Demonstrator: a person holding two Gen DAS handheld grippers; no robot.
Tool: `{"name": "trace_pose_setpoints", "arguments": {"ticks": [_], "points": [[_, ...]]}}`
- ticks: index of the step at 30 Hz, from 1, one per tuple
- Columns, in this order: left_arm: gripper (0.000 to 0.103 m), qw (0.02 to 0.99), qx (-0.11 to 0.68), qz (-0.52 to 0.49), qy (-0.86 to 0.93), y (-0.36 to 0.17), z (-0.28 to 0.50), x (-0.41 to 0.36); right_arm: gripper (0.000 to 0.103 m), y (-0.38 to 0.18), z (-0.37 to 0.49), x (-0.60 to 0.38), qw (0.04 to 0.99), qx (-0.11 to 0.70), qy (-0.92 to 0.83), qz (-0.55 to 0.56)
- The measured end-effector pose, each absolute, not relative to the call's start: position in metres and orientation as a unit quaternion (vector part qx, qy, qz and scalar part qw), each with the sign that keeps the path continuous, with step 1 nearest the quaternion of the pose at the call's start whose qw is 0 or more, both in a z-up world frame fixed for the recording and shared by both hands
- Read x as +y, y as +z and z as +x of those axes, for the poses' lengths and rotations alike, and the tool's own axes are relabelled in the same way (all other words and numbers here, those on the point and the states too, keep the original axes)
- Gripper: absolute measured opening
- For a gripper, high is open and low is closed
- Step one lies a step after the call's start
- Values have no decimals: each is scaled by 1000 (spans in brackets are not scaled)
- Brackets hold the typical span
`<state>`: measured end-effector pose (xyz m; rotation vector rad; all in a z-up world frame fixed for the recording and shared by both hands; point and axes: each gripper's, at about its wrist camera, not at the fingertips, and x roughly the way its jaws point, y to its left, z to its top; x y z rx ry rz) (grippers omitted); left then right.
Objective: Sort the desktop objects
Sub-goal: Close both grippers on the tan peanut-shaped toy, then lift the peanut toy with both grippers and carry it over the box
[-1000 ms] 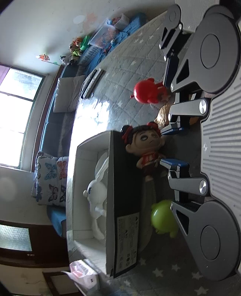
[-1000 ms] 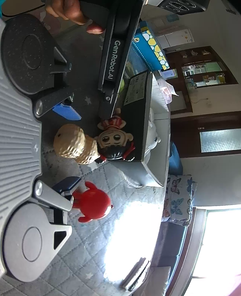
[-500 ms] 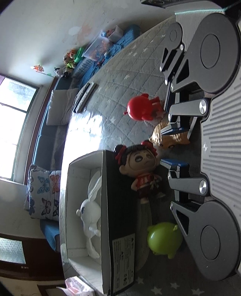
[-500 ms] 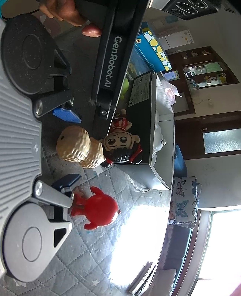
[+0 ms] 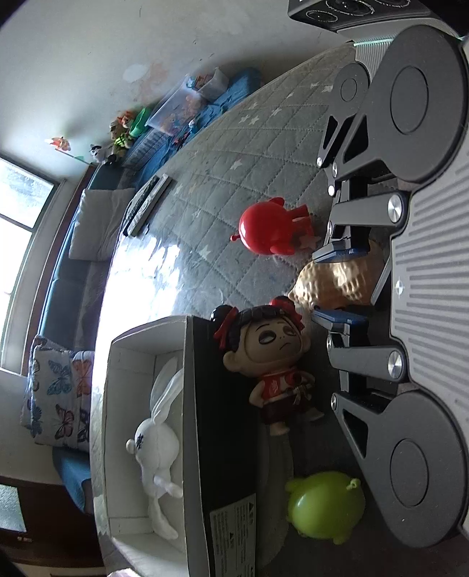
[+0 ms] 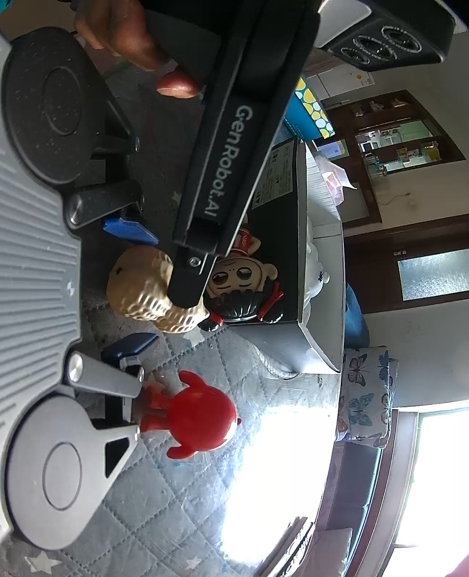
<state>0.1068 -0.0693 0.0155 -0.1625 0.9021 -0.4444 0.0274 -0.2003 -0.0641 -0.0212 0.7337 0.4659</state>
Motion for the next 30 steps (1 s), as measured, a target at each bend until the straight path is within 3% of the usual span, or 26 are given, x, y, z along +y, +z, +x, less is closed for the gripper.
{"name": "trace_pose_setpoints", "arguments": {"ticks": [18,30], "points": [[36,855,453,-124,-220,6,117,-59,46,-65,27,-198,905,356,231,-11],[35,877,401,-133,-229,42,109,-48,46,-31,22,-191,920,311,234,-43]]}}
